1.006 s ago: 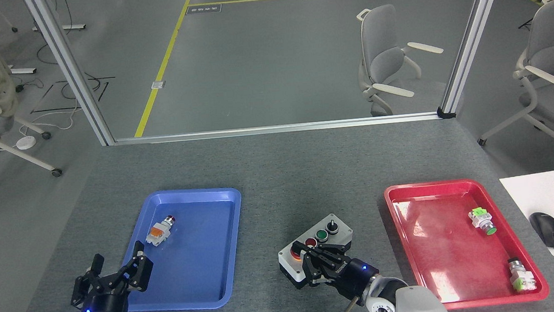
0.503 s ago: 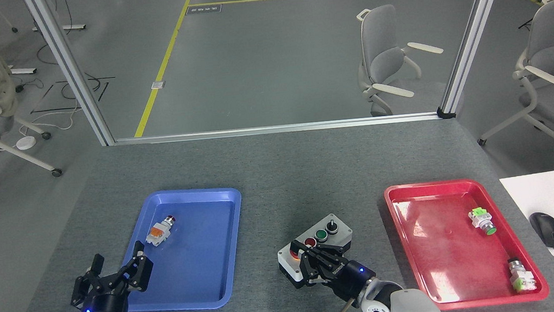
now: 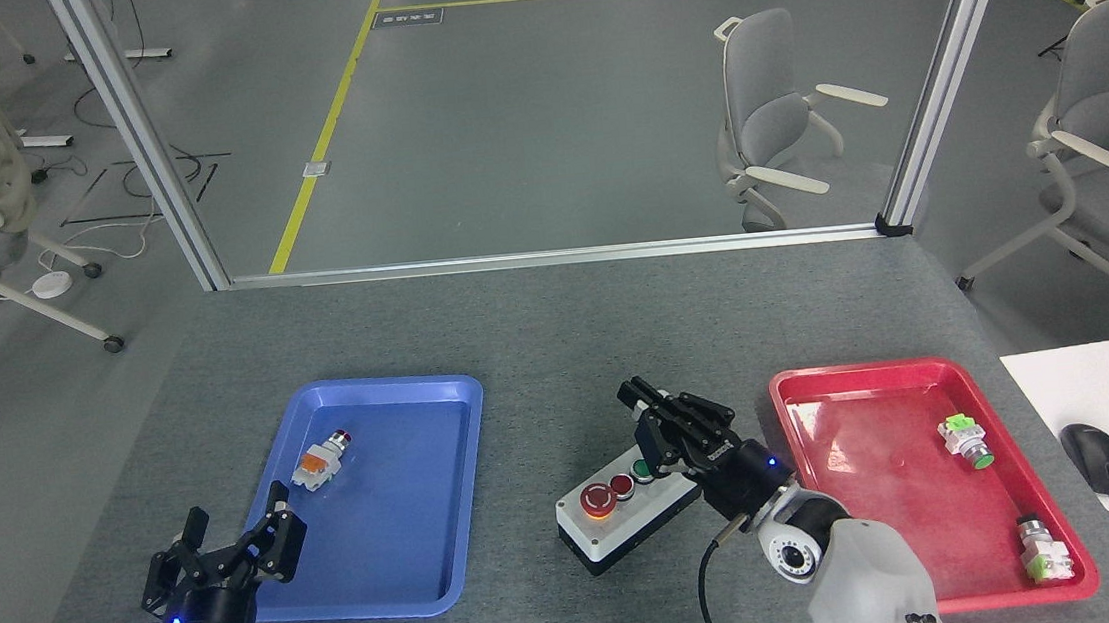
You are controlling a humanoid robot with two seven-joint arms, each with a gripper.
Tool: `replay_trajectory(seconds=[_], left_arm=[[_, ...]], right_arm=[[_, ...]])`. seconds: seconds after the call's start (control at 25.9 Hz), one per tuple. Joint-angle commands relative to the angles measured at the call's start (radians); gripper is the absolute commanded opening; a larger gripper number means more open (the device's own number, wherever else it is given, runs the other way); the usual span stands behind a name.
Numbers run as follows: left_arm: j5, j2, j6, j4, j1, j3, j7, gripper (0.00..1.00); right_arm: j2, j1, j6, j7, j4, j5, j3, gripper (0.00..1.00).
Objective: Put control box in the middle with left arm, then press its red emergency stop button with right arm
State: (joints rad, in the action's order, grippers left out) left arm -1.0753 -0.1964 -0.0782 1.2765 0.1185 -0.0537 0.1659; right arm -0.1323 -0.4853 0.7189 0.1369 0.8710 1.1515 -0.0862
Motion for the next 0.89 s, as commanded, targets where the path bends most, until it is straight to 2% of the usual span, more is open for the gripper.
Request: replay_trajectory(seconds=[0.0, 0.23, 0.58, 0.77, 0.85], left_arm=[[0.000, 0.000, 0.000, 0.000, 0.000, 0.000, 0.000, 0.99], [0.000, 0.000, 0.000, 0.000, 0.001, 0.000, 0.000, 0.99], [0.000, 0.000, 0.000, 0.001, 0.000, 0.000, 0.000, 0.99], [0.000, 0.000, 0.000, 0.000, 0.000, 0.000, 0.000, 0.99], [0.000, 0.000, 0.000, 0.001, 0.001, 0.000, 0.000, 0.99]], right_arm=[[-0.030, -0.001, -0.015, 0.003, 0.042, -0.006, 0.082, 0.97], [-0.112, -0.004, -0.052, 0.003, 0.051, -0.004, 0.246, 0.98], [-0.176, -0.009, -0.394, -0.008, 0.095, 0.019, 0.284, 0.98], [-0.182, -0.009, -0.453, -0.013, 0.106, 0.105, 0.283, 0.98], [-0.181, 0.001, -0.455, -0.013, 0.115, 0.168, 0.276, 0.98]])
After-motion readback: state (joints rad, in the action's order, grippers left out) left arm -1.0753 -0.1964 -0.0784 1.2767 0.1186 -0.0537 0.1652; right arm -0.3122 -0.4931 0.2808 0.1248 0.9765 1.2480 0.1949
